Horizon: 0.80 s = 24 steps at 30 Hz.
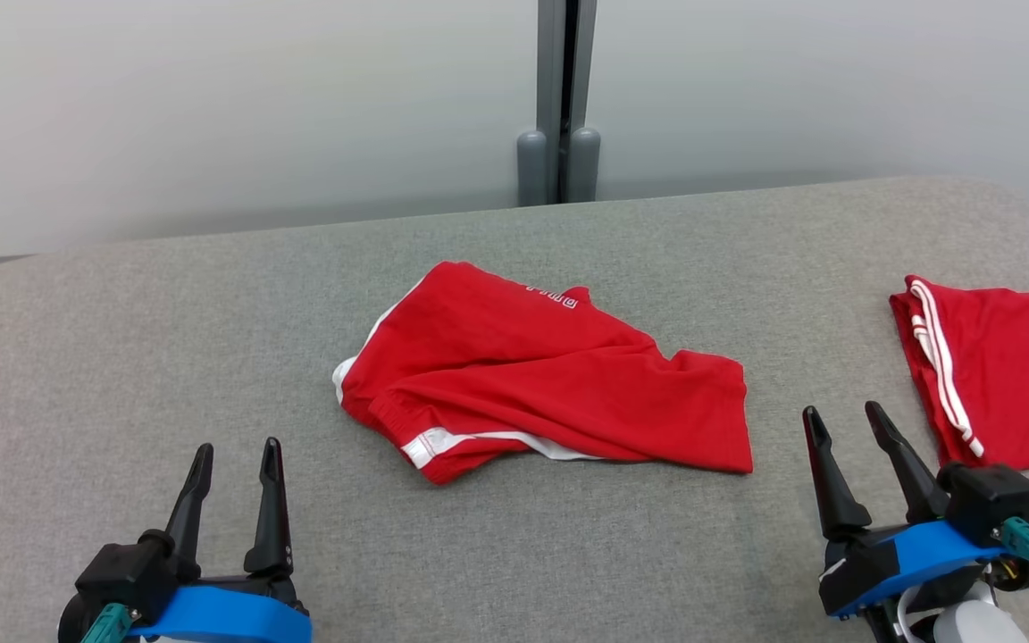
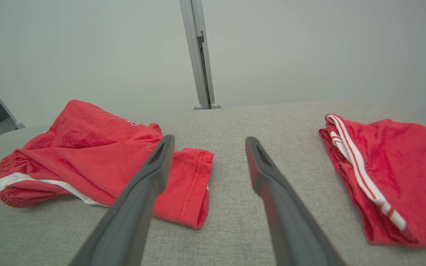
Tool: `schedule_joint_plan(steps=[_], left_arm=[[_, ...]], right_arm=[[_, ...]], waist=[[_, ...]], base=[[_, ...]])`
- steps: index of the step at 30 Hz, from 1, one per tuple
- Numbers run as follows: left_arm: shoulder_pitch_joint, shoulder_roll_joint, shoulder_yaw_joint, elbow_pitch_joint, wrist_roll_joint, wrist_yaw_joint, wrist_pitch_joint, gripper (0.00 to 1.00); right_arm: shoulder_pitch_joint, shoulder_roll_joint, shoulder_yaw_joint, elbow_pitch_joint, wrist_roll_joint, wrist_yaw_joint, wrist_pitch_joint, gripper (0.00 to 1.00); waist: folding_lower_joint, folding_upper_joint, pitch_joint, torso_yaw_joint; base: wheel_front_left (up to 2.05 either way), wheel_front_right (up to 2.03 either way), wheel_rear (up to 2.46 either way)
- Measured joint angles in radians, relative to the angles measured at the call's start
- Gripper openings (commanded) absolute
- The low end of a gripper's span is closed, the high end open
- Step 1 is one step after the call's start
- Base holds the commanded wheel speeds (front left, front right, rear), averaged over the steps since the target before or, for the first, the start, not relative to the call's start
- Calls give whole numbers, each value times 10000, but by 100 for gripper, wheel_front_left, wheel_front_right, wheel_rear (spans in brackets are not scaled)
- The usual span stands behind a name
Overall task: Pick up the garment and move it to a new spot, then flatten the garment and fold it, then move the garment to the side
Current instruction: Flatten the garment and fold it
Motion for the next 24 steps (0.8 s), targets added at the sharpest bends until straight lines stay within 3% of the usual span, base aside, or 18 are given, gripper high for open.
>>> schedule_joint_plan(steps=[12, 18, 24], left_arm=[[89, -67, -318, 343, -82, -2, 176, 100], [-812, -232, -1755, 1358, -1342, -13, 1501, 100], [-1712, -222, -2186, 2345, -2307, -13, 2103, 100]], right_arm=[[553, 407, -374, -1390, -370, 0, 853, 100], [609, 568, -215, -1517, -368, 0, 938, 100], [514, 673, -90, -1448, -353, 0, 957, 100]], waist=[[2, 0, 44, -60], [3, 0, 293, -282], [4, 0, 563, -682]], base=[[0, 0, 0], [0, 0, 0], [0, 0, 0]])
